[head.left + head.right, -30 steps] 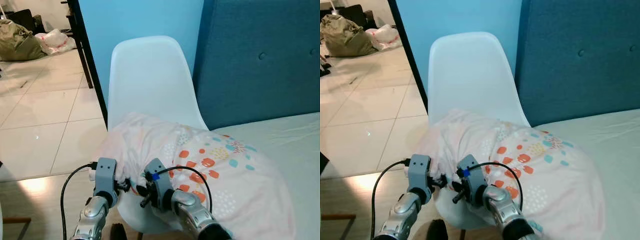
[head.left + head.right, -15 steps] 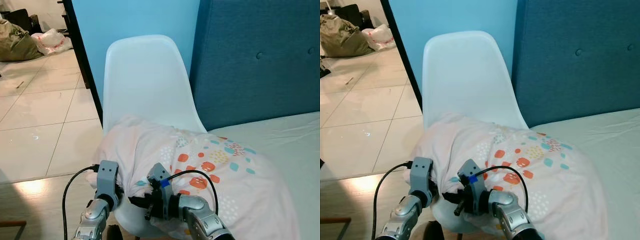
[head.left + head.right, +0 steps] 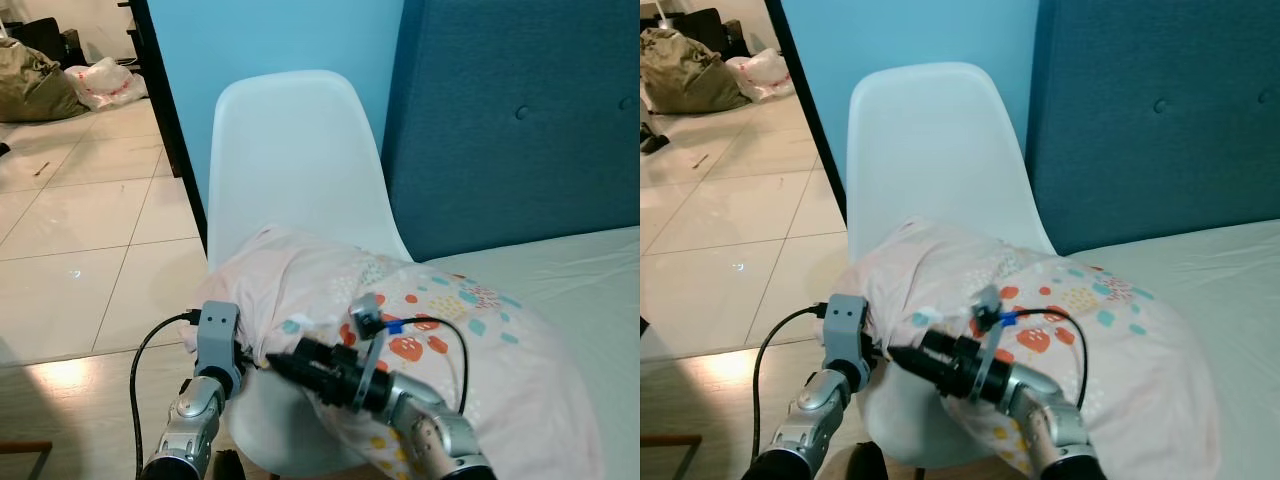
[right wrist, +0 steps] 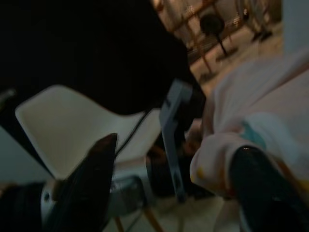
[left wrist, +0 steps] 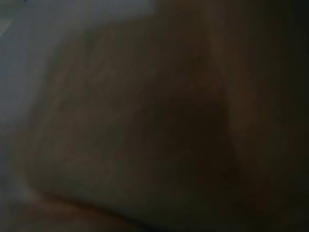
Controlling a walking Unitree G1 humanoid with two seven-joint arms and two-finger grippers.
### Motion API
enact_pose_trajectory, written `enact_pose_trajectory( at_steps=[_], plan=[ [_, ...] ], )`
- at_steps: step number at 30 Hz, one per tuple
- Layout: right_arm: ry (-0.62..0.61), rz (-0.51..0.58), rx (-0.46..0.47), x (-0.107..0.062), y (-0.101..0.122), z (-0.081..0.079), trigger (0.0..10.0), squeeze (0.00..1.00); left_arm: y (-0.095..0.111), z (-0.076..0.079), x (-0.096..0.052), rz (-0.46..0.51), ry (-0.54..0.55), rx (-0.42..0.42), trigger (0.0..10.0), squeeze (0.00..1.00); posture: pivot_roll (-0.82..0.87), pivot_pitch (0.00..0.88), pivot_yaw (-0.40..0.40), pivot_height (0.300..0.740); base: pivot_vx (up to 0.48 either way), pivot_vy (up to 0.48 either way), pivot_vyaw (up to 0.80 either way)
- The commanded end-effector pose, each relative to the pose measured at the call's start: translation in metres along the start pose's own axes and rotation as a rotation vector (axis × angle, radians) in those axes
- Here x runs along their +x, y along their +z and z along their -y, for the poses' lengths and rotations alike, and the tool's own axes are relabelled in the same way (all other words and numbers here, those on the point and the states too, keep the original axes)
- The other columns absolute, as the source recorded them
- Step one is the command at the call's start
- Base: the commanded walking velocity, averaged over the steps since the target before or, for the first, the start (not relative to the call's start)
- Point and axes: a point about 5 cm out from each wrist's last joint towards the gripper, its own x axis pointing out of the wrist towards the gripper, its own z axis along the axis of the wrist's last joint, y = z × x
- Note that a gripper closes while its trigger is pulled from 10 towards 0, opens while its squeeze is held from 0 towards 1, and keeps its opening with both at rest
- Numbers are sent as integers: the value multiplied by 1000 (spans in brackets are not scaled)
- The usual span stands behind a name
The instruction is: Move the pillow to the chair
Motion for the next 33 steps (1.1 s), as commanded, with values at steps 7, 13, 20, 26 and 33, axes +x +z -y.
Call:
enact_pose_trajectory(
  at_steps=[7, 13, 20, 26, 33],
  plan=[
    [-116, 329, -58, -22, 68, 8, 10000, 1000, 0, 11, 5, -7, -46, 9, 10000, 0, -52, 0, 31, 418, 0, 0, 0],
    [-271, 560, -47, -59, 107, 22, 10000, 1000, -3, 10, 3, -15, -46, 10, 10000, 0, -59, 0, 27, 418, 0, 0, 0],
    [-744, 739, -74, -112, 124, 58, 10000, 1000, -6, 8, 2, -19, -31, 11, 10000, 0, -53, 0, 27, 418, 0, 0, 0],
    [-1290, 726, -148, -172, 125, 78, 10000, 1000, -8, 4, -1, -22, -23, 14, 10000, 0, -41, 0, 31, 418, 0, 0, 0],
    [-1819, 470, -93, -232, 87, 85, 10000, 0, -11, -5, -7, -31, -10, 27, 10000, 0, -20, 6, 37, 418, 0, 0, 0]
  ],
)
